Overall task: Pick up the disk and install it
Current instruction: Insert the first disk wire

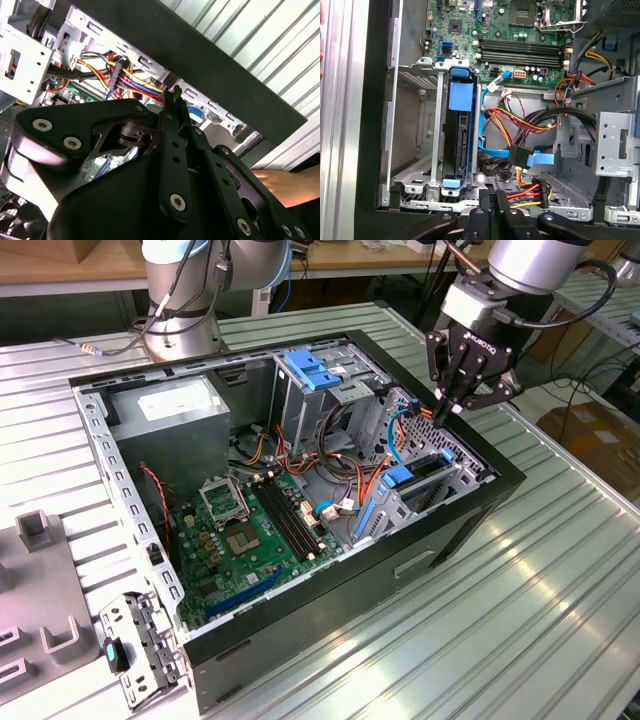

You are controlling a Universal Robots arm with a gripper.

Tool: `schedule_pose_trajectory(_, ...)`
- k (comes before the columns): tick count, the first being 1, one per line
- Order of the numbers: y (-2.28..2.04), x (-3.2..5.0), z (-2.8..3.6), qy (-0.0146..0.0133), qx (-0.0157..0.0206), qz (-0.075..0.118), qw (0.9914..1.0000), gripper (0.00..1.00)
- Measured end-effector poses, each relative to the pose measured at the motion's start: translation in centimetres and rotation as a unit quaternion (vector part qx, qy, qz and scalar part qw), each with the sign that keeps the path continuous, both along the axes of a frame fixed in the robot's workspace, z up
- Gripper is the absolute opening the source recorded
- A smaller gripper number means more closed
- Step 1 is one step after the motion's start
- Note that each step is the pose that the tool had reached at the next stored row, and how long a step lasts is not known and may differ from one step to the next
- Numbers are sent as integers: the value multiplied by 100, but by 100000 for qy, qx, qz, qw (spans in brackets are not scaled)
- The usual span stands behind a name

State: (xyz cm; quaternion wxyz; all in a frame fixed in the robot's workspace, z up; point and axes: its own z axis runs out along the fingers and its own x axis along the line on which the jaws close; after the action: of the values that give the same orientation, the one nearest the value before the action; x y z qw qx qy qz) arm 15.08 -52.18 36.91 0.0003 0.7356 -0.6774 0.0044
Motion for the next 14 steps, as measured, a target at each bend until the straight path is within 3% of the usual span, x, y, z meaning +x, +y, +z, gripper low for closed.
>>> schedule_pose_trajectory(2, 0, -2, -2, 0, 0, -2066, 99979, 16)
schedule_pose_trajectory(4, 0, -3, -3, 1, -9, -4872, 99881, 16)
schedule_pose_trajectory(9, 0, -100, -4, 2, -3, -5299, 99859, 16)
schedule_pose_trajectory(14, -20, -111, -3, 0, -4, -5297, 99860, 16)
